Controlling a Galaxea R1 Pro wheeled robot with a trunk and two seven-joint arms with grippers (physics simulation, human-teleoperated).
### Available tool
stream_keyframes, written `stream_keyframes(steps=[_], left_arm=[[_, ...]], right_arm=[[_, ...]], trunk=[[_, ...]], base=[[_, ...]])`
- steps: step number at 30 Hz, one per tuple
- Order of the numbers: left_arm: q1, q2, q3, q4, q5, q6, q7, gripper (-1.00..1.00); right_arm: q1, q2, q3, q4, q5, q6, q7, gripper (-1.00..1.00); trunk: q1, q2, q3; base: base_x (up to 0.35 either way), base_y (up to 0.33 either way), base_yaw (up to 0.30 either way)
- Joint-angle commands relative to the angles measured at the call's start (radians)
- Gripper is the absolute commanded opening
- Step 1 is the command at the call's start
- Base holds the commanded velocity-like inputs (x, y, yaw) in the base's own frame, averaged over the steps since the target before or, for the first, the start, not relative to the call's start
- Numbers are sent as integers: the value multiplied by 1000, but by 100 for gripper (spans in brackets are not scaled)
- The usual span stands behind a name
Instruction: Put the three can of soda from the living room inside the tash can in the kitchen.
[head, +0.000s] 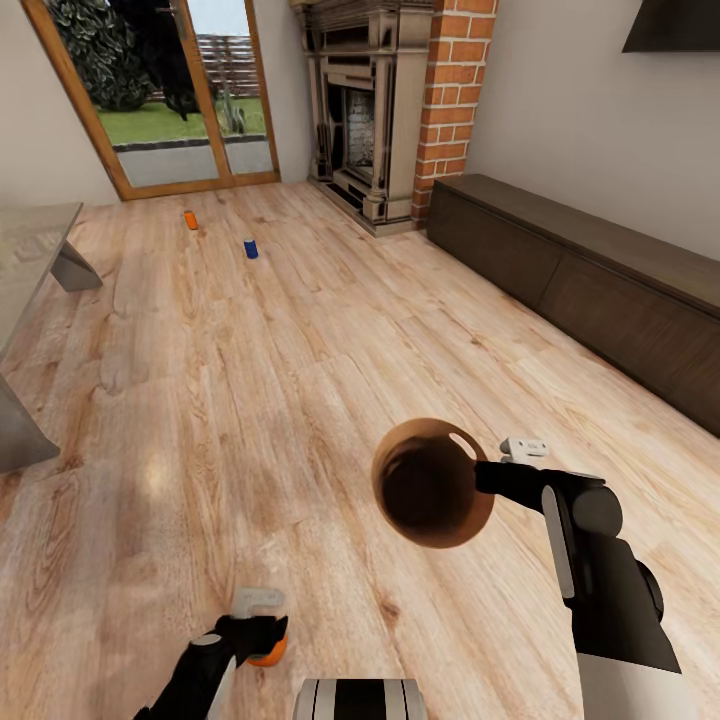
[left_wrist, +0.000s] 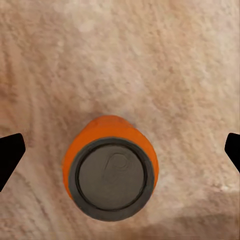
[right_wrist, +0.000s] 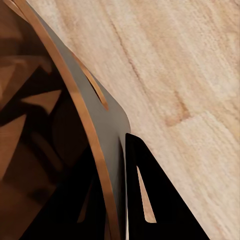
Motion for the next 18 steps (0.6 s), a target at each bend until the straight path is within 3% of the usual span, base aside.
stream_keyframes(steps=[1, 3, 12, 18], left_arm=[[-16, -1, 0, 36, -1, -14, 3, 100], [-59, 0, 0, 128, 0, -70, 9, 100], [-68, 0, 0, 156, 3, -87, 11, 100], [-87, 3, 0, 237, 6, -93, 33, 100]], right_arm=[[0, 0, 0, 0, -26, 3, 7, -100], [0, 0, 0, 0, -26, 3, 7, -100], [0, 0, 1, 0, -26, 3, 7, -100], [0, -2, 0, 0, -26, 4, 7, -100]], trunk=[[0, 0, 0], [0, 0, 0], [0, 0, 0], [0, 0, 0]], base=[[0, 0, 0], [0, 0, 0], [0, 0, 0], [0, 0, 0]])
